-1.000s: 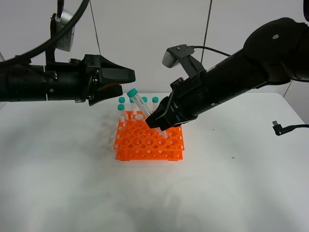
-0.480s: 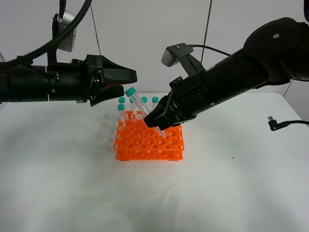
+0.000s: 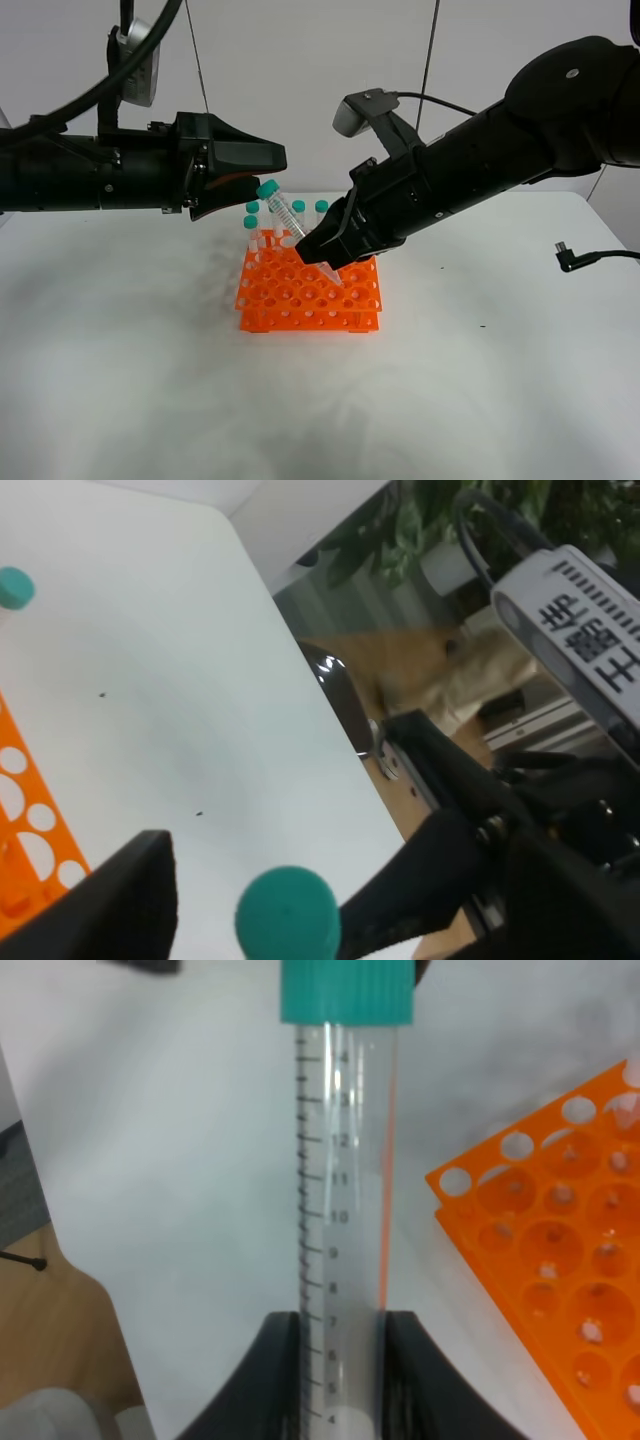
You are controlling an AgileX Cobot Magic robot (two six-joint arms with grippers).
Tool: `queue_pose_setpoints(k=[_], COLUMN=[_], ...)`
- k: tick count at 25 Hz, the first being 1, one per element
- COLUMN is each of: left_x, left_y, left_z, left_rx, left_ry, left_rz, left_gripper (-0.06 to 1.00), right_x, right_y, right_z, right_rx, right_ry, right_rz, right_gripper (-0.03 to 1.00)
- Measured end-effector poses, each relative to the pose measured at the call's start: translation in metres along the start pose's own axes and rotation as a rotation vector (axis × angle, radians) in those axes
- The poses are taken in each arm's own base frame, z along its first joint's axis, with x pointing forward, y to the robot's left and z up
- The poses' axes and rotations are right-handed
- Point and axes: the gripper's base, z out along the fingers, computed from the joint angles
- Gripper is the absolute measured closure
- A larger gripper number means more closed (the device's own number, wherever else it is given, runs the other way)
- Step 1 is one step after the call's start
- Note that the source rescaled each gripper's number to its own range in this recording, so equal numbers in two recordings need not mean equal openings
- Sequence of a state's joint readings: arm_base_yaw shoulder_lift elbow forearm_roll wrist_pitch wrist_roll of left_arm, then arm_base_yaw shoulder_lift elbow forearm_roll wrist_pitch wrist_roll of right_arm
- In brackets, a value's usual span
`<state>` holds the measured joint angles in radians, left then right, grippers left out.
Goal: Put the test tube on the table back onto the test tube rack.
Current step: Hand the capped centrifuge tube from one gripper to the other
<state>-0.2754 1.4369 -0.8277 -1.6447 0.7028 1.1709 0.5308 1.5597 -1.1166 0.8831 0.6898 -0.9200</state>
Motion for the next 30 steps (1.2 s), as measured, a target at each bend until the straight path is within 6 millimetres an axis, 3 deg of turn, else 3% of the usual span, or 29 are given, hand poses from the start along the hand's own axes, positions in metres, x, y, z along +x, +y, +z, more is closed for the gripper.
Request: queue_pose_setpoints(k=[23, 30], left_x=[0.005, 0.006], left_y=[0.013, 0.012], left_z=[0.011, 0.011], left_rx=[0.006, 0.016], left_ry=[0.005, 0.011], left_rz=[-0.044, -0.028], left_gripper=[-0.04, 0.1], right_x=[0.0, -0.001], right_y=[0.0, -0.001], right_z=[0.0, 0.0], right_rx=[-0.001, 0.008], right_ry=[-0.002, -0.009], right_rz=[0.0, 0.0], right_gripper=[0.94, 0.94])
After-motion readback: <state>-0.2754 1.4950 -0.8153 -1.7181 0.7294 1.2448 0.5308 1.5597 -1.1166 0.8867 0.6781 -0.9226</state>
